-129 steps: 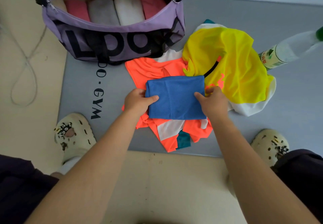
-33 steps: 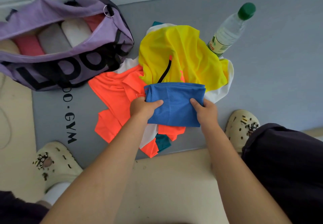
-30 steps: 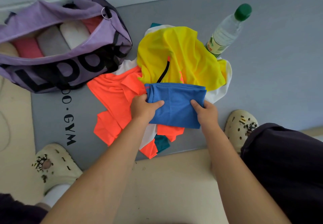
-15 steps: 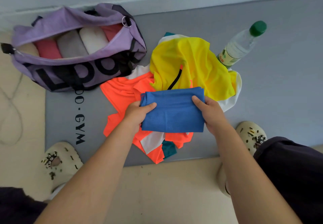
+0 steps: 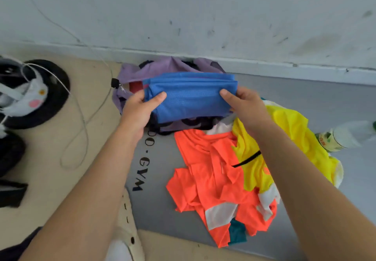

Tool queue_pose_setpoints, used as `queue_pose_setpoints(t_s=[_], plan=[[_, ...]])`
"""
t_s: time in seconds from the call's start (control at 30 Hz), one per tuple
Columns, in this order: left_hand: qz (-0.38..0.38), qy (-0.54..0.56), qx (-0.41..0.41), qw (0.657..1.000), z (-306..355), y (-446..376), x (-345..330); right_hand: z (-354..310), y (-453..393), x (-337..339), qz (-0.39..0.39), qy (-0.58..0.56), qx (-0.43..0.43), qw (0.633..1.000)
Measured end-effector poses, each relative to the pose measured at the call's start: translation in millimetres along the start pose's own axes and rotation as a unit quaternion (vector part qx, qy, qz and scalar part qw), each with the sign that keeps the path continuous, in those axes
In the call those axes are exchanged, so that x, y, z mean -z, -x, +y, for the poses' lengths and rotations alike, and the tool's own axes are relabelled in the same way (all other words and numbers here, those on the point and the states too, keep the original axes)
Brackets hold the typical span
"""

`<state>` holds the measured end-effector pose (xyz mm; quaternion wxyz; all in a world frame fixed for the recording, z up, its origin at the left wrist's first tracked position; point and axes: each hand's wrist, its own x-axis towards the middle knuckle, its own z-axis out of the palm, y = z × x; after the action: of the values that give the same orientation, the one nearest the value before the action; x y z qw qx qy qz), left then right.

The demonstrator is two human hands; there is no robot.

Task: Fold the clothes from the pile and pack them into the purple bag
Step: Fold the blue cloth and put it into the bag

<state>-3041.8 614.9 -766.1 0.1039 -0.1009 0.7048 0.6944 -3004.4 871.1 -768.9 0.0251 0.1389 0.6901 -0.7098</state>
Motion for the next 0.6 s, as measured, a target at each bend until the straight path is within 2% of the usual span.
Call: queue_pose_setpoints(t_s=[0.13, 0.2, 0.3, 0.5, 0.6], plan=[[0.047, 0.022, -0.036, 0.998, 31, -53, 30, -27, -63, -38, -0.02, 0.007, 0.036, 0.999], [0.046, 0.017, -0.019, 0.999, 24, -74, 37, -22, -85, -50, -0.033, 0.029, 0.009, 0.999], [0.044, -0.048, 0.018, 0.998, -2, -94, 44, -2, -102, -61, -0.054, 0.111, -0.005, 0.992], [0.073, -0.025, -0.033, 0.996, -20, -124, 52, 6, -132, -71, 0.007, 0.079, 0.025, 0.997], [0.07, -0.041, -0.043, 0.996, -30, -130, 52, 8, -138, -72, 0.013, 0.112, 0.034, 0.993]])
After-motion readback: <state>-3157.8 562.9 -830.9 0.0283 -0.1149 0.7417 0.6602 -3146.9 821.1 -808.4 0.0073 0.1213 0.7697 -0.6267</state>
